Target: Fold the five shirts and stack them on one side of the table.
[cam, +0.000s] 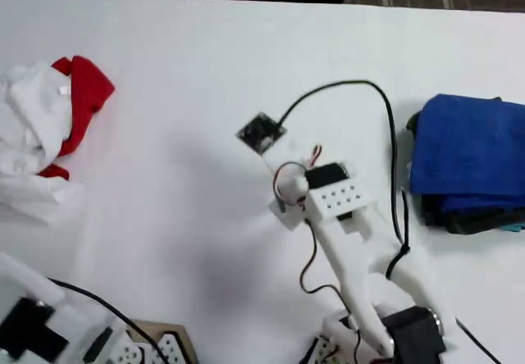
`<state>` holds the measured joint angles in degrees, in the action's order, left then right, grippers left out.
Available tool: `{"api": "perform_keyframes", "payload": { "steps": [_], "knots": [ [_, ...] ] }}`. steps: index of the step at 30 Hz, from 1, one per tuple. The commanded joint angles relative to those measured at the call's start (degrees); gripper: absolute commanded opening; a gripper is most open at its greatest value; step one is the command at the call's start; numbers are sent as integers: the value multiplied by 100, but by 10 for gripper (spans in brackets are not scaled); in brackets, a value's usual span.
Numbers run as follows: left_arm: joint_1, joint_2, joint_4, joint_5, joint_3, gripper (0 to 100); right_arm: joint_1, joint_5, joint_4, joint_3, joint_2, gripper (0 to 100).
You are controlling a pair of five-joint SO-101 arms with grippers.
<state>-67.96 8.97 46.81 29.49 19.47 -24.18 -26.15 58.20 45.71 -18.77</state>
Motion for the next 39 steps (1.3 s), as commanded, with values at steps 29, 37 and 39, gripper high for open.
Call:
{"api": "perform_keyframes", "payload": {
  "steps": [29,37,39],
  "knots": [
    [2145,-3974,3490,-1064,-4479,27,-22,-62,-295,88,-382,245],
    [3701,-2919,5574,-1240,-6343,27,75,-44,-409,97,-374,245],
    [4062,-2330,5556,-1240,-6316,27,295,149,-462,88,-374,245]
  ]
}}
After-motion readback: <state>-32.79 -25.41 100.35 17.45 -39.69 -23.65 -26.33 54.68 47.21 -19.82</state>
